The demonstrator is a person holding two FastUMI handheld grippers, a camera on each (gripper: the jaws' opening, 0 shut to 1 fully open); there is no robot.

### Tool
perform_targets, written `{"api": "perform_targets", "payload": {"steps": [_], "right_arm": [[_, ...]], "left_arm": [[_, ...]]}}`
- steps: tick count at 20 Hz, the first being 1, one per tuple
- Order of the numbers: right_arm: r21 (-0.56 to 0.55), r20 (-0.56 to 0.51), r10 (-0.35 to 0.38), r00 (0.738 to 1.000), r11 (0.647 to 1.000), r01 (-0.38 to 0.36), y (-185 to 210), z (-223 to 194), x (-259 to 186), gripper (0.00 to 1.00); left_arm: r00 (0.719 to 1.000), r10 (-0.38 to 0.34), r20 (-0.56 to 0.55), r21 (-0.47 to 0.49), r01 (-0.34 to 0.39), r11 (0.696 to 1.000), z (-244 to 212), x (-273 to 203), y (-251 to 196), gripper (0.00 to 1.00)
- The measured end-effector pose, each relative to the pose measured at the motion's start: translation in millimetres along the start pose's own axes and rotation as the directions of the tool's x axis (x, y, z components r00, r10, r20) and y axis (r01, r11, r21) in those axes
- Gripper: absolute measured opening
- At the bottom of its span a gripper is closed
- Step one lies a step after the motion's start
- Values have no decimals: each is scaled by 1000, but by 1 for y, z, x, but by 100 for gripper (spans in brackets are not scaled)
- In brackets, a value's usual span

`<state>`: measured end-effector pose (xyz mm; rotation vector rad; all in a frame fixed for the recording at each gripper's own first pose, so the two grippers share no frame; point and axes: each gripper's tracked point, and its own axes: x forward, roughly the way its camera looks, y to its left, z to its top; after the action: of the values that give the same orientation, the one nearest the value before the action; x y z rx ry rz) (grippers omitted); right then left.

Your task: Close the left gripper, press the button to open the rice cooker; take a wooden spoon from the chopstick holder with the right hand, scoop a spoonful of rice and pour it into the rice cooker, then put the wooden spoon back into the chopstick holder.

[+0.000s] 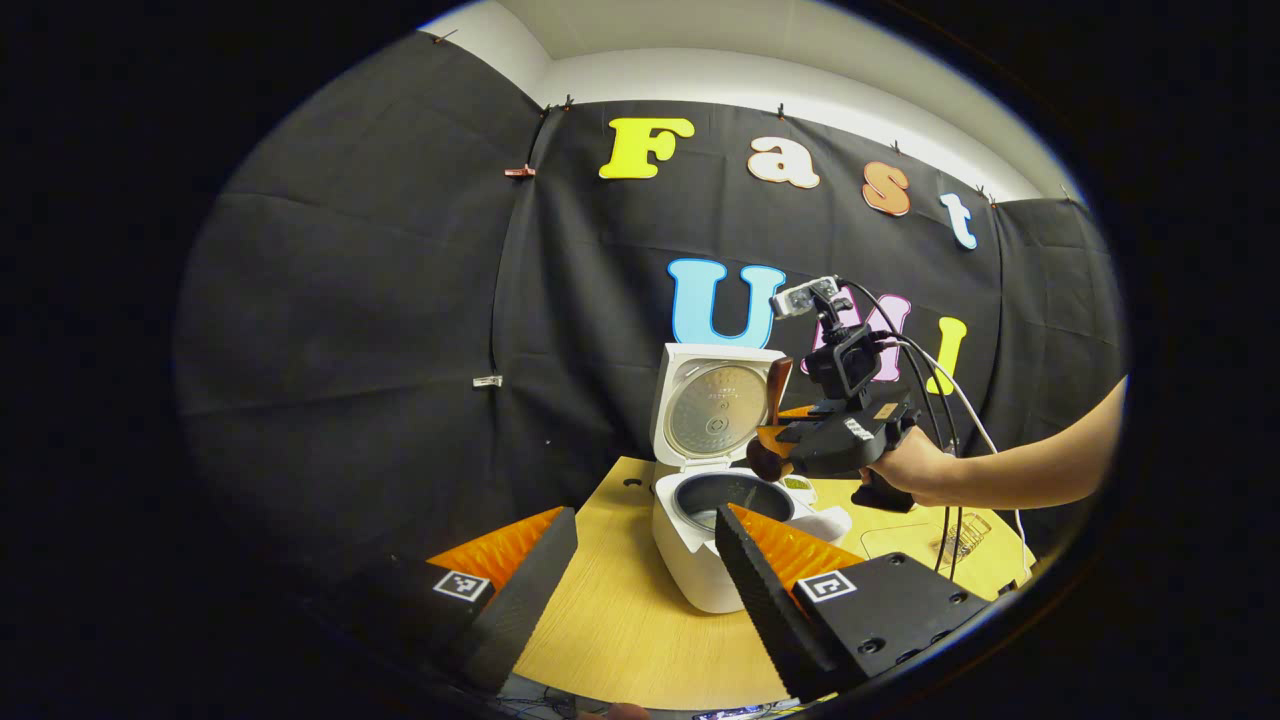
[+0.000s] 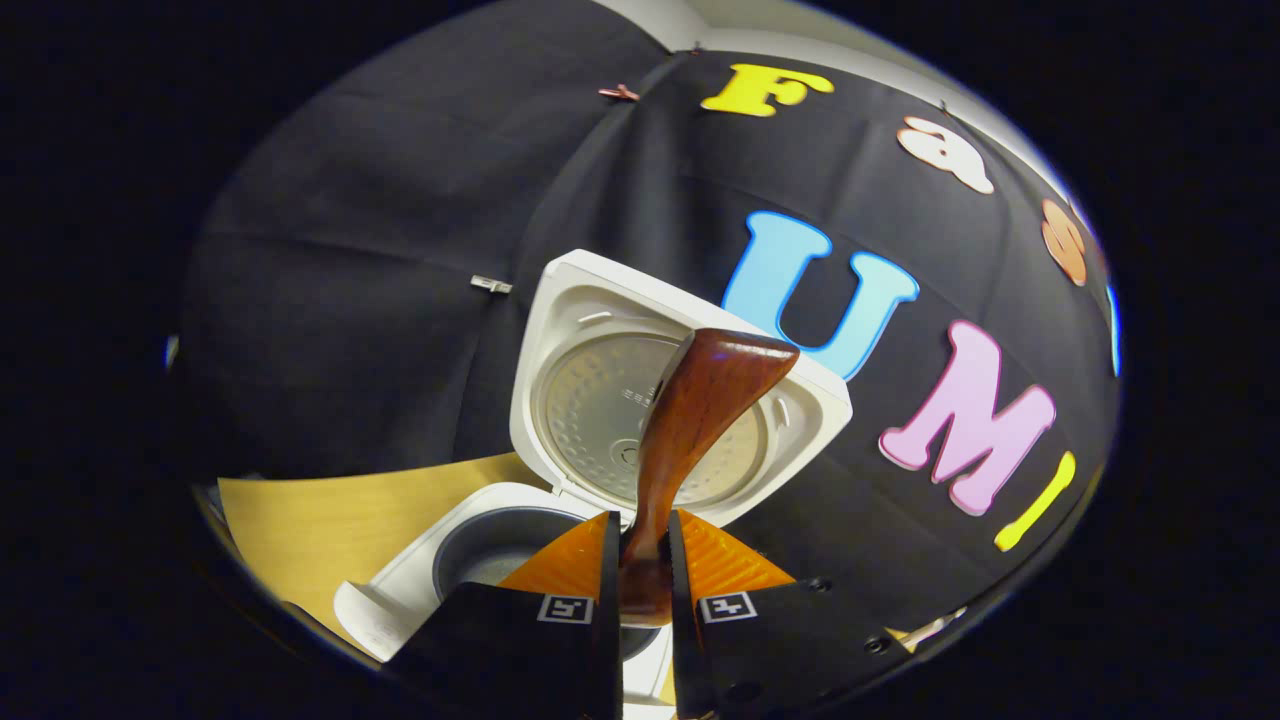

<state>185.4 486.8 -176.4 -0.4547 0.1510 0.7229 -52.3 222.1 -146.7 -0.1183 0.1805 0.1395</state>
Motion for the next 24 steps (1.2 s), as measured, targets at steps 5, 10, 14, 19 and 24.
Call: {"api": "perform_targets", "payload": {"steps": [5,10,14,19,24], "right_arm": [[-60,4,37,999,997,-37,15,-9,-4,24],[380,-59,60,996,925,-33,5,-29,2,24],[673,-38,71,997,739,-26,-9,-19,-2,24],[822,22,39,999,568,-40,-41,1,-29,24],[857,79,-19,997,512,-58,-85,13,-85,24]], "left_arm": [[1000,6,3,1,-6,1000,0,-4,-3,96],[999,36,-4,8,-36,999,2,-12,-9,96],[999,53,-2,-33,-53,998,4,-13,-24,96],[996,87,14,-12,-87,996,13,-11,-42,96],[995,97,19,-5,-97,995,18,-7,-67,96]]}}
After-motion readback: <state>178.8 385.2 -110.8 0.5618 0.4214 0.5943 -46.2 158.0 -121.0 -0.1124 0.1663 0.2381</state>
